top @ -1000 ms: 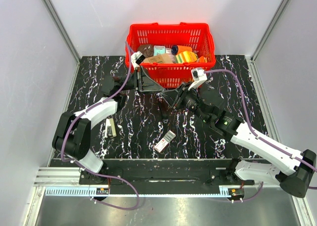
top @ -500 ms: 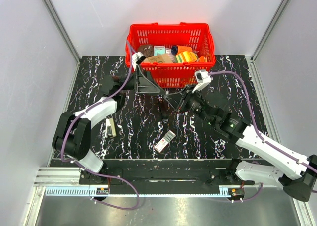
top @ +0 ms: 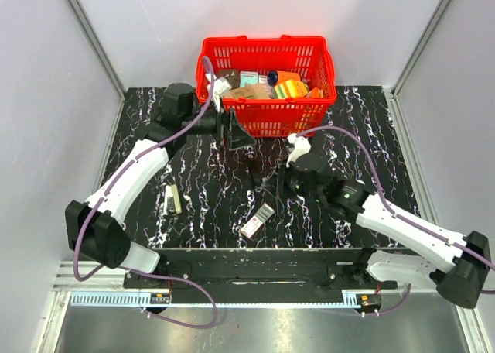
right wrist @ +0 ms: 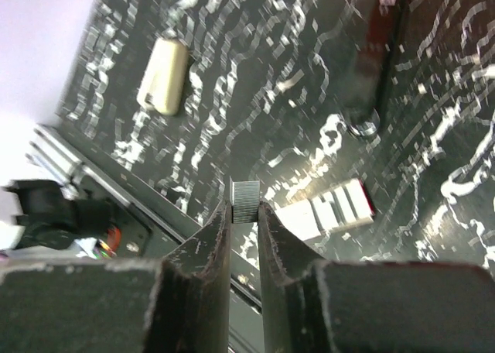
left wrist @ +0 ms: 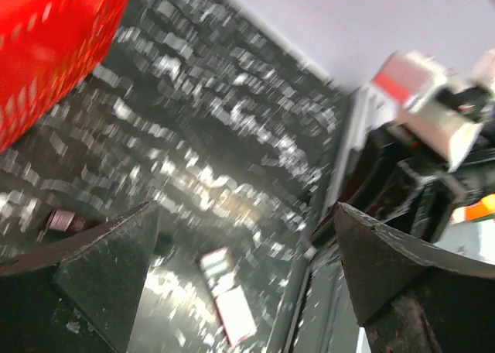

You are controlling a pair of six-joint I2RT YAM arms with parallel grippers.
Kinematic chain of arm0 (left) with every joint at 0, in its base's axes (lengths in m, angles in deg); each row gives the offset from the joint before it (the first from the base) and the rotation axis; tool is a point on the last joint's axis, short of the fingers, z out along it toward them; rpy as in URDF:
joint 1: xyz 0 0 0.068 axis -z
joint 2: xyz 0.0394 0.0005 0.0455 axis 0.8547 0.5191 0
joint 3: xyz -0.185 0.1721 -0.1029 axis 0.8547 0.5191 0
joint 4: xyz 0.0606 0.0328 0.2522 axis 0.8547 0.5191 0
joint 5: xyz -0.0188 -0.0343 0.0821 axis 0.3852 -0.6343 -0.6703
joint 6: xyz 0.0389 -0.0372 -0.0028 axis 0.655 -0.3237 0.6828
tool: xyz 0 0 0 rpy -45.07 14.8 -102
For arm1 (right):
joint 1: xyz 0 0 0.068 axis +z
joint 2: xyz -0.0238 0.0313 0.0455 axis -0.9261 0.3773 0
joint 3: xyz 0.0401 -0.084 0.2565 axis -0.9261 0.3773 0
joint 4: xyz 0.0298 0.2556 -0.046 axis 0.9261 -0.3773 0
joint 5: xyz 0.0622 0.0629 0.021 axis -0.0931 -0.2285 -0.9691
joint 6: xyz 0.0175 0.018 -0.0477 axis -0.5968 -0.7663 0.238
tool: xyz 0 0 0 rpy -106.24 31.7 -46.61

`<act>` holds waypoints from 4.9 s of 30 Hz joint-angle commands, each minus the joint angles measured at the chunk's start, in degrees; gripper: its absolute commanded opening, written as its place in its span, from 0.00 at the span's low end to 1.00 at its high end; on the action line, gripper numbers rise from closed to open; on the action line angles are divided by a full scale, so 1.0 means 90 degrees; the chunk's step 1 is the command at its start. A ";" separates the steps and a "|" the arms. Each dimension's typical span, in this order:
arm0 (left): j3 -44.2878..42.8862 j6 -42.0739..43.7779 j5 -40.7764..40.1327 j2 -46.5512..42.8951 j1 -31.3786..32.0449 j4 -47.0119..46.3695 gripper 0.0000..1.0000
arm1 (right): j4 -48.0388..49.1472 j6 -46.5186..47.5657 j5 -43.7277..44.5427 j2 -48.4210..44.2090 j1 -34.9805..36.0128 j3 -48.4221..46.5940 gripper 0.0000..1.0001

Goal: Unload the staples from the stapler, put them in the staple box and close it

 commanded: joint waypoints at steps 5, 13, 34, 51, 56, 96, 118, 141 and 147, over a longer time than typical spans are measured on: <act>0.0748 0.3316 -0.1998 0.0161 0.0053 0.3138 0.99 | -0.0480 0.0564 -0.0150 0.1205 -0.0010 0.0175 0.14; 0.1120 0.3728 -0.2136 0.0328 0.0063 0.3276 0.99 | -0.0538 0.0965 -0.0180 0.2328 -0.0010 -0.0010 0.14; 0.1111 0.3728 -0.2058 0.0318 0.0219 0.3539 0.99 | -0.0626 0.1444 -0.0229 0.3345 -0.0010 -0.0304 0.15; 0.0769 0.3601 -0.2321 0.0240 0.0434 0.3793 0.99 | -0.0841 0.1503 -0.0248 0.3404 -0.0010 -0.0245 0.17; 0.0740 0.3601 -0.2389 0.0289 0.0444 0.3803 0.99 | -0.0861 0.1600 -0.0239 0.3492 -0.0010 -0.0303 0.18; 0.0671 0.3757 -0.2624 0.0406 0.0561 0.3872 0.99 | -0.0870 0.1698 -0.0356 0.3638 -0.0010 -0.0528 0.34; 0.2008 0.5876 -0.3014 0.0523 0.1762 0.3726 0.86 | 0.0251 0.0791 -0.1077 0.3003 -0.1035 0.0233 0.25; 0.2936 0.5847 -0.4879 0.0865 0.3568 0.2163 0.99 | 0.1112 0.0272 -0.1499 0.3141 -0.1192 0.0868 0.23; 0.3063 0.5915 -0.4997 0.0992 0.3637 0.1929 0.99 | 0.0927 0.0438 -0.1264 0.2711 -0.1240 0.0780 0.24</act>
